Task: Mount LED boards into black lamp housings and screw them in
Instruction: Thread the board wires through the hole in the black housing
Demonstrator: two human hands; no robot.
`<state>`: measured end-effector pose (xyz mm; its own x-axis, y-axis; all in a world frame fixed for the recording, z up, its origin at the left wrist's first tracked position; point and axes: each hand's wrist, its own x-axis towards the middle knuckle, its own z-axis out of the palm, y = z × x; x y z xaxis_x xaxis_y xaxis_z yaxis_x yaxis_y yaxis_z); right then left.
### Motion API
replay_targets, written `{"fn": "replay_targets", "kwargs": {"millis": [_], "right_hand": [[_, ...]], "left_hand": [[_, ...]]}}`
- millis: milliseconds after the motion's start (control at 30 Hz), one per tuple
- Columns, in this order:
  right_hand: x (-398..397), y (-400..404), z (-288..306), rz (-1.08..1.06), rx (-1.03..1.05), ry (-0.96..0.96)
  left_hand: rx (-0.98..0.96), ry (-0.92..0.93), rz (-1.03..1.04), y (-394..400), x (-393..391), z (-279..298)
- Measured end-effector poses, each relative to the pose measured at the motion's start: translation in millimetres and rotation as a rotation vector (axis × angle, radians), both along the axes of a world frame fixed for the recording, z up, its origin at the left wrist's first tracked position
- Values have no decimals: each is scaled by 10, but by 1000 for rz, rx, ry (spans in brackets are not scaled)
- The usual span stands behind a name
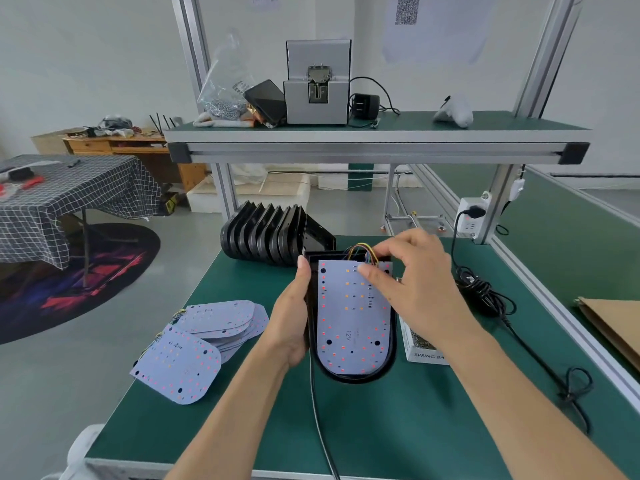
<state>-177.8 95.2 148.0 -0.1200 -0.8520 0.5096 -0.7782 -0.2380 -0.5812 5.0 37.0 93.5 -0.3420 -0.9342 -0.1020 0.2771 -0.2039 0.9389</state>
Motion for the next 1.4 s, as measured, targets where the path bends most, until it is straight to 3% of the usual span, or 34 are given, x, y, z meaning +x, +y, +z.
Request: {"fn": "replay_targets", "kwargs": {"millis": [167,533,733,867,1133,1400], "right_hand": [[-5,4,-128,107,86,-356],[66,-1,-263,297,82,-680],[124,40,-245,381,97,-757],[174,31,-218,423,104,-766],[155,-8,-276,327,90,-668],[126,-4,-340,236,85,-762]], "left_hand": [[-32,13,9,10,-11,-14],[127,189,-68,11,-36,-52],[185,162,-116,7,-14,-89],[69,51,-91,52,-50,-92],[115,55,51,79,-100,-116],[-60,-58,124,104,-141,-165]]}}
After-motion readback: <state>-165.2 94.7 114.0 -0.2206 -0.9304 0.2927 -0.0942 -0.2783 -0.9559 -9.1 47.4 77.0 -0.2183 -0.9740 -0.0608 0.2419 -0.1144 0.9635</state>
